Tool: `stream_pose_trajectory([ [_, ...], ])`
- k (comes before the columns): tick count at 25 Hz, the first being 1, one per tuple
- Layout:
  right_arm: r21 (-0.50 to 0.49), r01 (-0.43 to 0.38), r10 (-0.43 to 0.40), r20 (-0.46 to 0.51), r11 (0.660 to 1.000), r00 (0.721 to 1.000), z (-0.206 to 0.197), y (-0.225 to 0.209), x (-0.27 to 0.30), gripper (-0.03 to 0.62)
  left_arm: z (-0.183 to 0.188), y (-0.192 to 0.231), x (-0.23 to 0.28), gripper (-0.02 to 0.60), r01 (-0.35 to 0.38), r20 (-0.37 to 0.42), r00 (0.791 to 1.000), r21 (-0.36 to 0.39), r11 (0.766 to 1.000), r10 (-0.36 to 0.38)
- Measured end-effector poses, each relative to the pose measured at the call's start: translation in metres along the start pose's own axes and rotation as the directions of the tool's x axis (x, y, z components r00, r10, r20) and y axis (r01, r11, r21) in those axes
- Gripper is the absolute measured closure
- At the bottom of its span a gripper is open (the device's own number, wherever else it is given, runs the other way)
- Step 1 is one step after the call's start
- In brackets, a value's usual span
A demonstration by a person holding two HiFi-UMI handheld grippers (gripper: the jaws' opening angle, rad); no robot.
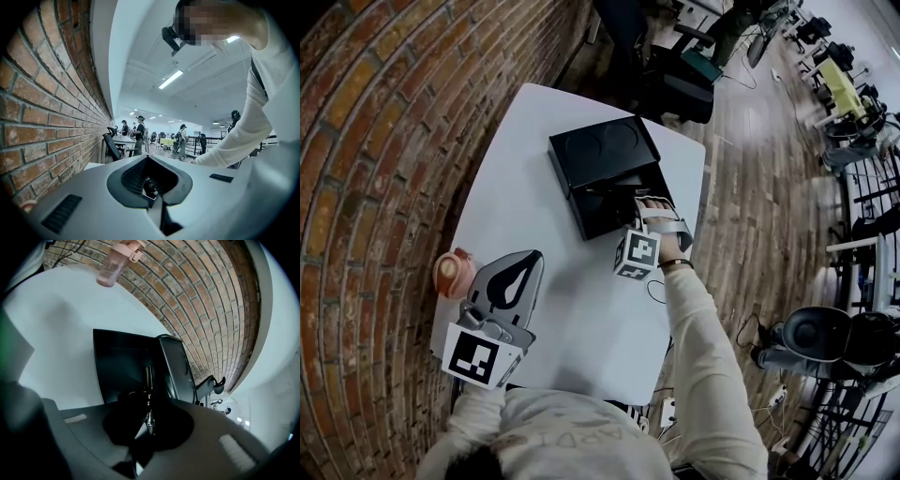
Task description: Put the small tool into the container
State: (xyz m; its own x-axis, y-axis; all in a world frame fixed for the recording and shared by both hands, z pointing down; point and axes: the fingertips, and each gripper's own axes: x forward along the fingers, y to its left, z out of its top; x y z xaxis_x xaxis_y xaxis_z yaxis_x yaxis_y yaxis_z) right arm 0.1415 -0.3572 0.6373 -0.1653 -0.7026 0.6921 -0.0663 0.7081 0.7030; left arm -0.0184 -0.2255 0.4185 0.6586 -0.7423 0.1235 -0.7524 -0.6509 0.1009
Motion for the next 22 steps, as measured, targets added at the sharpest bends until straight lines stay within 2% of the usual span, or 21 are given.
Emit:
stream_pose_trajectory([
  [8, 0.124, -0.023, 0.021, 0.017, 0.992, 1.000, 0.007, -0.004, -0.010, 0.516, 0.004, -0.001, -0.005, 0.578, 0.003, 0.006, 1.000, -0.003, 1.000, -0.003],
  [15, 0.273, -0.045, 0.033, 0.048, 0.961, 0.998, 0.003, 0.000, -0.019, 0.514, 0.009, -0.006, -0.012, 0.577, 0.012, 0.015, 1.000, 0.002, 1.000, -0.012],
  [22, 0.371, -0.060, 0.031, 0.083, 0.927, 0.996, 0.009, 0.003, -0.028, 0.514, 0.013, -0.002, -0.022, 0.577, 0.007, 0.027, 1.000, 0.006, 1.000, -0.007],
])
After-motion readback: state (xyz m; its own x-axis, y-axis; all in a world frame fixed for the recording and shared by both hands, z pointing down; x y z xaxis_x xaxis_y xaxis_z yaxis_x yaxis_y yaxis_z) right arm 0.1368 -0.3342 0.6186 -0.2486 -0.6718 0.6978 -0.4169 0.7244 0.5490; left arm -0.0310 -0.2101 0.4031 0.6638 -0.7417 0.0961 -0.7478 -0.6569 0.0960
